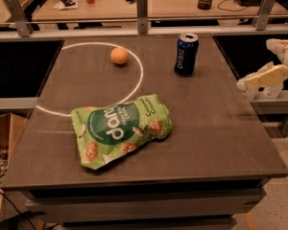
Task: Move pepsi can near orange
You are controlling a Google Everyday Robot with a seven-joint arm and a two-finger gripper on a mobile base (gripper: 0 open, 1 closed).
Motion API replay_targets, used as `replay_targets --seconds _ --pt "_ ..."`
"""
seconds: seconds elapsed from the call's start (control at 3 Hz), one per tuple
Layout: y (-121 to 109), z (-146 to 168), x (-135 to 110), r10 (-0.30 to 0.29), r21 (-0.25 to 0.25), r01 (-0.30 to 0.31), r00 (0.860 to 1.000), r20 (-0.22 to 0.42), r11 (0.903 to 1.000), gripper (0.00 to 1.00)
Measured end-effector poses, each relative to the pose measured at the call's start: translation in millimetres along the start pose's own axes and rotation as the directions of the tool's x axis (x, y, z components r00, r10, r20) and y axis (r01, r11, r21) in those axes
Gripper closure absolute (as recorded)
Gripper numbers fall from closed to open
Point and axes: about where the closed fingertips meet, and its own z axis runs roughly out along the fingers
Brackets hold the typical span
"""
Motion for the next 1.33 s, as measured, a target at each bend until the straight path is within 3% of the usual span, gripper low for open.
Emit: replay_targets --seconds 0.67,1.33 --pt "-31 48 -22 -0.006 0.094 0.000 0.998 0.059 0.9955 0.00" --pt "-15 98 -40 0.087 0.037 -0.092 0.989 0.120 0.9951 0.00"
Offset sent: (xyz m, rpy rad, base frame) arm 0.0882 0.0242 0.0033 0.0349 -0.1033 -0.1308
